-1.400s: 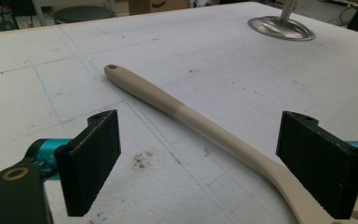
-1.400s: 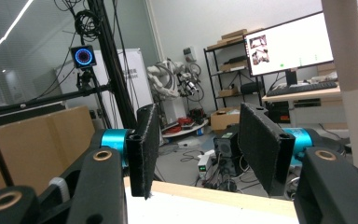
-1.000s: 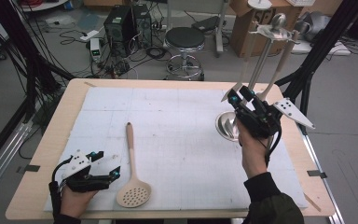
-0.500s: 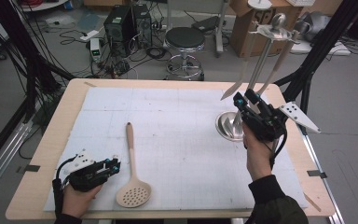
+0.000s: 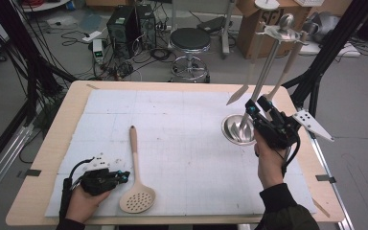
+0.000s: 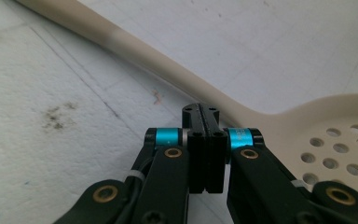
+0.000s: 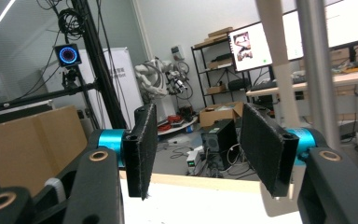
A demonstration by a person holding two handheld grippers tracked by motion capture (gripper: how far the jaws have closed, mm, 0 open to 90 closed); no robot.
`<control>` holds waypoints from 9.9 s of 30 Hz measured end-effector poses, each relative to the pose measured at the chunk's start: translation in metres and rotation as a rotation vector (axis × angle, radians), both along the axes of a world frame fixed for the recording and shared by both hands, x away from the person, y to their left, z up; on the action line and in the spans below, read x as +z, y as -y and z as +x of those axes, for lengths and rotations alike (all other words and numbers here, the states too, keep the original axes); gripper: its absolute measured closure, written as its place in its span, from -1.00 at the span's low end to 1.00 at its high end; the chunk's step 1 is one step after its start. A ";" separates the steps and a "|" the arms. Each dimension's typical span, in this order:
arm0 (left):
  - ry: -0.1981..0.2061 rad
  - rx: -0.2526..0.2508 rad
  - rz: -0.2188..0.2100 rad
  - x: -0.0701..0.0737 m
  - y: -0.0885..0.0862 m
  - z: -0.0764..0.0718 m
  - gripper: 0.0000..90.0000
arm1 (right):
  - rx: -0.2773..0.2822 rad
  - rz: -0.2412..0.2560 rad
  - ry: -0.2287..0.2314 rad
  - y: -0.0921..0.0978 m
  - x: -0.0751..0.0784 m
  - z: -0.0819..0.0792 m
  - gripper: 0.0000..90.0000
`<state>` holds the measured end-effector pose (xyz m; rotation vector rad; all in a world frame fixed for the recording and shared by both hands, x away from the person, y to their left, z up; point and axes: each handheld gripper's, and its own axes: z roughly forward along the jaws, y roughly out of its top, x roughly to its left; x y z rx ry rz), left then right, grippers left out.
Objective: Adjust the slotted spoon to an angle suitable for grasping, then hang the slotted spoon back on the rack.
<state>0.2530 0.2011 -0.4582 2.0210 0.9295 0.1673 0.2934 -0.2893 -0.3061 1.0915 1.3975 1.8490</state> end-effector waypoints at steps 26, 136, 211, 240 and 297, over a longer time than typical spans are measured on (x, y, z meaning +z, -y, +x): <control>-0.023 -0.055 0.008 0.001 0.026 0.013 1.00 | -0.008 -0.001 -0.007 0.011 -0.003 -0.002 0.03; 0.036 -0.180 -0.001 0.004 0.139 0.029 0.95 | 0.078 -0.177 -0.254 0.023 -0.092 -0.025 -0.47; 0.394 0.123 -0.306 0.031 -0.014 -0.025 -0.25 | 0.509 -0.313 -0.694 -0.114 -0.101 0.034 0.07; 0.389 0.098 -0.296 0.030 -0.007 -0.024 -0.25 | 0.592 -0.445 -0.999 -0.167 -0.125 0.052 0.30; 0.396 0.107 -0.287 0.027 -0.003 -0.024 -0.26 | 0.450 -0.577 -0.808 -0.155 -0.102 0.039 0.75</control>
